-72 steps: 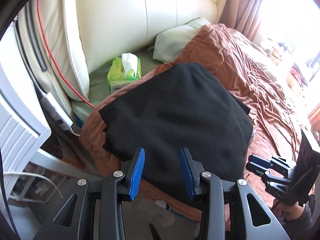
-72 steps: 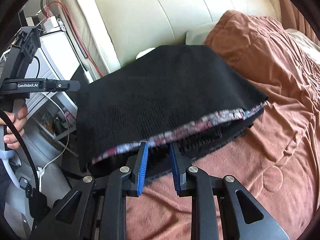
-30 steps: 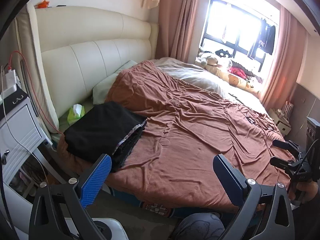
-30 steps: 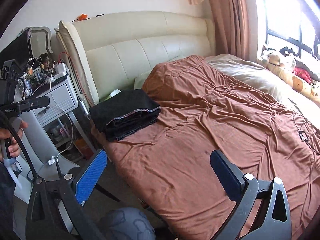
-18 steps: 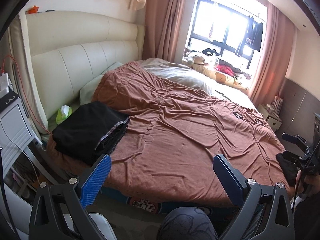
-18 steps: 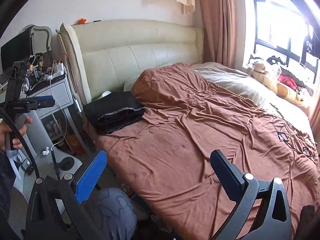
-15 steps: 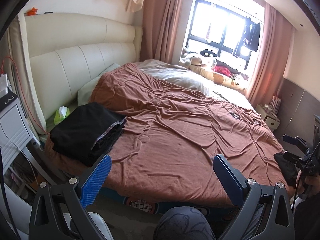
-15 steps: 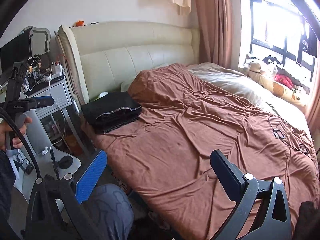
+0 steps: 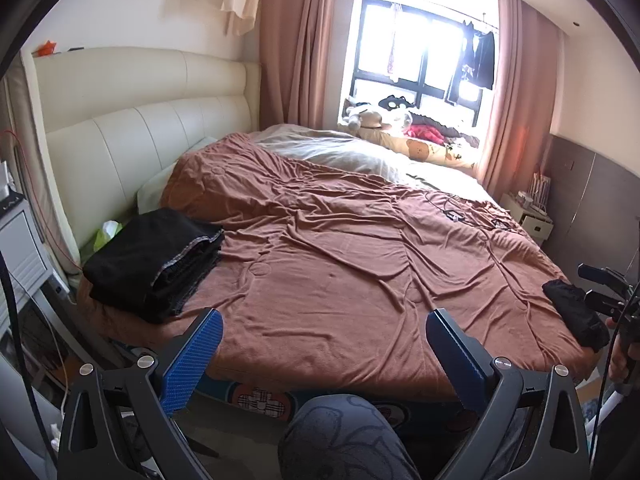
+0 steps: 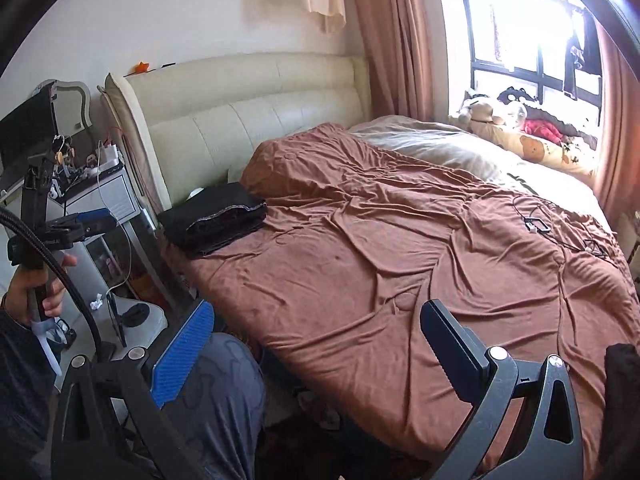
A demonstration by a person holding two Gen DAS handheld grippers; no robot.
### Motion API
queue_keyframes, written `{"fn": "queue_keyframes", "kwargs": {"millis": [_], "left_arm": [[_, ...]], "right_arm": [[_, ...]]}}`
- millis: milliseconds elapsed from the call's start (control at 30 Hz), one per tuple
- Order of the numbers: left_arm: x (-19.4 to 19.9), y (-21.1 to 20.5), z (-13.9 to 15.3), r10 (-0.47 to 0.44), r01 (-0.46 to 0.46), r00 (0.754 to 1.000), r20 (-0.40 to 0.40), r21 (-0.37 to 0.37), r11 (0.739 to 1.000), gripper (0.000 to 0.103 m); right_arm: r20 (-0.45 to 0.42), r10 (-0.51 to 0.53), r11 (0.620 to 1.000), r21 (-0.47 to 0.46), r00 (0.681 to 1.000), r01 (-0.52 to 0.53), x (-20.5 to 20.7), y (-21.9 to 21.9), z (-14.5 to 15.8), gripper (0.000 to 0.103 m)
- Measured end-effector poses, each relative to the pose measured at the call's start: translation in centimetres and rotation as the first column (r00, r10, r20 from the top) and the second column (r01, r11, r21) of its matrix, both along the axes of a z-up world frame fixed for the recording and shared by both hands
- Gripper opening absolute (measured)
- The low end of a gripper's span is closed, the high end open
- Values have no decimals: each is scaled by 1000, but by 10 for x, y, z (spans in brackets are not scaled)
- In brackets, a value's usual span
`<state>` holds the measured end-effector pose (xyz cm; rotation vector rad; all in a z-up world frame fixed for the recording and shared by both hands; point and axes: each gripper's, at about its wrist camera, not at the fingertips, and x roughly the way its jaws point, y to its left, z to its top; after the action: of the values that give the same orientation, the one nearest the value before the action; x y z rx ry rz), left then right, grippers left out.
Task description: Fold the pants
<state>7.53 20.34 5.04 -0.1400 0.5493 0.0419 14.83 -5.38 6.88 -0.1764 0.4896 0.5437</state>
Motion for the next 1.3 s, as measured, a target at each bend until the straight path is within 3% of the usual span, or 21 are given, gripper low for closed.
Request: {"fn": "queue_keyframes", "kwargs": {"millis": [500,900,1000,1300], "left_arm": [[-25,-58,-39,-73,73,997,28,1,997,102],[-29,-67,-74,-9,9,999,35,-3,1000,102],[-28,-69,-85,36,-37,999,31,22,999,102],[-36,-86,-115,46,-49,998,38,82,995,102]], "right_arm": [[37,-81,996,40,996,79,-45,-36,-36,103],[75,-216,975,76,973,211,-63,-47,-70,103],[70,-236,970,85,969,230,-62,-45,-78,103],[91,-261,964,75,961,254,-72,-28,-98,103]]}}
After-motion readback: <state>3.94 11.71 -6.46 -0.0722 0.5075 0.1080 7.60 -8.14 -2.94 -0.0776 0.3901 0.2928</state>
